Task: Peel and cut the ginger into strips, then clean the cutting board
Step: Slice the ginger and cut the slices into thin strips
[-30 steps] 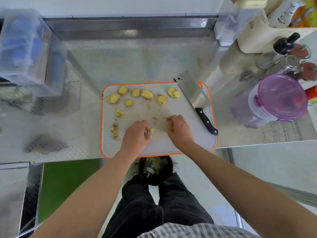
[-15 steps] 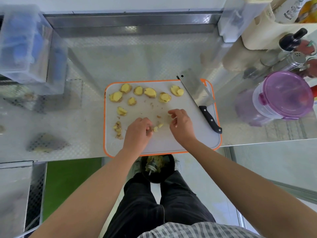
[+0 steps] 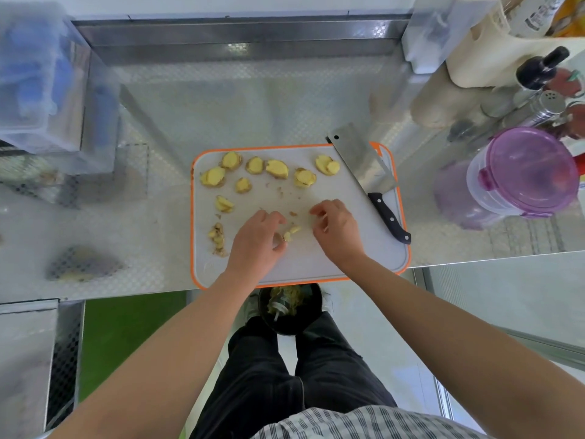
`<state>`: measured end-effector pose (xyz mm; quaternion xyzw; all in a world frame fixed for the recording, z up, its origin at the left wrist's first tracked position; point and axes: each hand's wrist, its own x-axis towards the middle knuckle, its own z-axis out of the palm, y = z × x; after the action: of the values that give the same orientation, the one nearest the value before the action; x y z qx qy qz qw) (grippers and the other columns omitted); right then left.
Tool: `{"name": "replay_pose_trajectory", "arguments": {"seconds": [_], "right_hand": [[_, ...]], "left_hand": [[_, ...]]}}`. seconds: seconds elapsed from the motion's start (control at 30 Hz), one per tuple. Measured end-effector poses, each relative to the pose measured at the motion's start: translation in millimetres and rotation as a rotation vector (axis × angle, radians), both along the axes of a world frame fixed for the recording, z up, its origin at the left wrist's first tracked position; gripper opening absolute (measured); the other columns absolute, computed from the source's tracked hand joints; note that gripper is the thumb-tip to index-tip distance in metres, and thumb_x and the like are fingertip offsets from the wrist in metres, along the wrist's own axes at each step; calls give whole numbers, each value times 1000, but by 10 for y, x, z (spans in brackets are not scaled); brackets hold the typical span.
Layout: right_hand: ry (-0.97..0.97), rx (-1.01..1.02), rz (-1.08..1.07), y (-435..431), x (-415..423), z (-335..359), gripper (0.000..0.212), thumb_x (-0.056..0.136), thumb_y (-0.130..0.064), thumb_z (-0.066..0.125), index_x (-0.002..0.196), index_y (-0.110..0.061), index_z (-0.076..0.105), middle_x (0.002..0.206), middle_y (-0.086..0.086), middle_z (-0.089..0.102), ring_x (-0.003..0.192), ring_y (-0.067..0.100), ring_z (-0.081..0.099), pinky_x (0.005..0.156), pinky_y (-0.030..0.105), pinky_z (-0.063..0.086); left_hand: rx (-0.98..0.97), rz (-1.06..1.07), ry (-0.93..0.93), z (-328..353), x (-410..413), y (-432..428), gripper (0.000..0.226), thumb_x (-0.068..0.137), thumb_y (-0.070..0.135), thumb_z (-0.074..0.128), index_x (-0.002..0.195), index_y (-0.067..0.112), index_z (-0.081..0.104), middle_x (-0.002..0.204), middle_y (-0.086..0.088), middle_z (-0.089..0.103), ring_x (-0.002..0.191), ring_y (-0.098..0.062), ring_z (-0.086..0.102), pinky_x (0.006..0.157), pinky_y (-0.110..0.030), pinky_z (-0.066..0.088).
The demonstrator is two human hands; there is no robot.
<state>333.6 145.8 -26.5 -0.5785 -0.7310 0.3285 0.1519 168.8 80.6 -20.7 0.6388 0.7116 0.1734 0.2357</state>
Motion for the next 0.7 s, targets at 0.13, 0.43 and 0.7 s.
{"name": "replay_pose_trajectory", "arguments": {"seconds": [0.13, 0.43, 0.7], "right_hand": [[-44, 45, 134, 9, 27, -33, 45, 79, 9, 55, 123, -1, 59, 122, 13, 54, 105, 29, 54, 89, 25, 41], [56, 61, -8, 18, 140, 2, 39, 85, 7, 46, 120, -5, 60, 113, 8, 62, 93, 21, 60, 84, 34, 50], [108, -40, -140, 37, 196, 39, 30, 88, 2, 44, 112, -12, 56, 97, 1, 68, 90, 15, 62, 79, 29, 51]], "left_hand": [[-30, -139, 146, -36, 163, 85, 63, 79, 23, 74, 137, 22, 50, 118, -9, 48, 102, -24, 50, 65, -33, 50], [66, -240, 262, -85, 206, 138, 64, 81, 17, 71, 139, 10, 46, 146, -11, 43, 133, -33, 42, 99, -44, 45], [116, -449, 381, -177, 136, 129, 63, 47, -8, 88, 107, 1, 70, 114, -10, 69, 101, -30, 68, 73, -38, 60]]}}
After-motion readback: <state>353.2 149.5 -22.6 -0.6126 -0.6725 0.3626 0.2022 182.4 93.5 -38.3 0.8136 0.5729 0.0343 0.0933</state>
